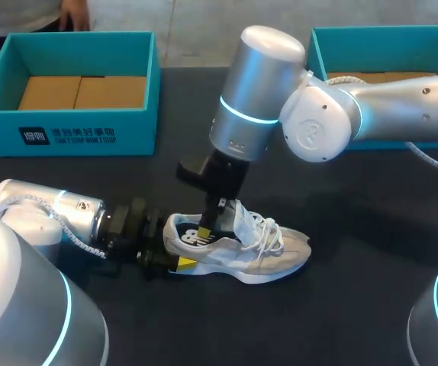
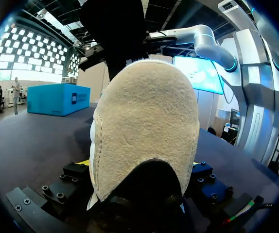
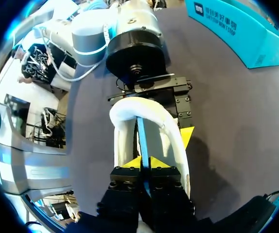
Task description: Take the shoe out of the shoebox, open the shoe tongue, remove and reinsert the insole, then place the shoe into the shoebox
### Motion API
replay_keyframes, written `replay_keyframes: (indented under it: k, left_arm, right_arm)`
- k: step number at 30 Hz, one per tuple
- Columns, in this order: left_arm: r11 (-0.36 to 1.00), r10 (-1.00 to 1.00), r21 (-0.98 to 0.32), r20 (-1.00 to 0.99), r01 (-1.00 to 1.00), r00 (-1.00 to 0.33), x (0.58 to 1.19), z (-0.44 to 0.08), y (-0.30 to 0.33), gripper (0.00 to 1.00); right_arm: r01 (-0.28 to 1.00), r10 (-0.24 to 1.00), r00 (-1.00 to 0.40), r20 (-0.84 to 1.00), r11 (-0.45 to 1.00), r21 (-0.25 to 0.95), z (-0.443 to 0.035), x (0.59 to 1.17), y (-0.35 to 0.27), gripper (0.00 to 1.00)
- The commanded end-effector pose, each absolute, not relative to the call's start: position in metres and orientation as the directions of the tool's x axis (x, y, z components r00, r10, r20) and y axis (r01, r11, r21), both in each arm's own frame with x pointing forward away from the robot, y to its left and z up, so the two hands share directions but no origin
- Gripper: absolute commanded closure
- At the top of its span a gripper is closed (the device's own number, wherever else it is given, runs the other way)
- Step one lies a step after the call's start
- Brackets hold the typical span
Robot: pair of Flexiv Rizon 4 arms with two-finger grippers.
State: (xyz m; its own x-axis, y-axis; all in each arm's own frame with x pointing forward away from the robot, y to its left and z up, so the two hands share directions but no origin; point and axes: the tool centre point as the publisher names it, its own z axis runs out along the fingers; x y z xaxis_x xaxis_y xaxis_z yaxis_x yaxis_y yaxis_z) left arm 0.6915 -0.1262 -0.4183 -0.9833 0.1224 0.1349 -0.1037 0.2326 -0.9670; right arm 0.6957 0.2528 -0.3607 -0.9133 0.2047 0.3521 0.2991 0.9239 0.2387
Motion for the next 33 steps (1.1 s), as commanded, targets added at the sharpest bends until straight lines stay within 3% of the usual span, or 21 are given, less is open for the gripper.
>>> replay_keyframes:
  k: [1,33]
  left_arm:
    - [0.233,0.121,-0.967,0.136,-0.105,-0.983,0.693,-0.421,-0.126,1.00]
    - [0.233,0.121,-0.967,0.136,-0.105,-0.983,0.693,-0.421,-0.126,1.00]
  right_arm:
    - [0.296,0.199,-0.916,0.349,0.922,0.250,-0.361,0.695,0.251,1.00]
    - [0.192,0.113,-0.972,0.206,0.890,0.415,-0.338,0.690,0.240,1.00]
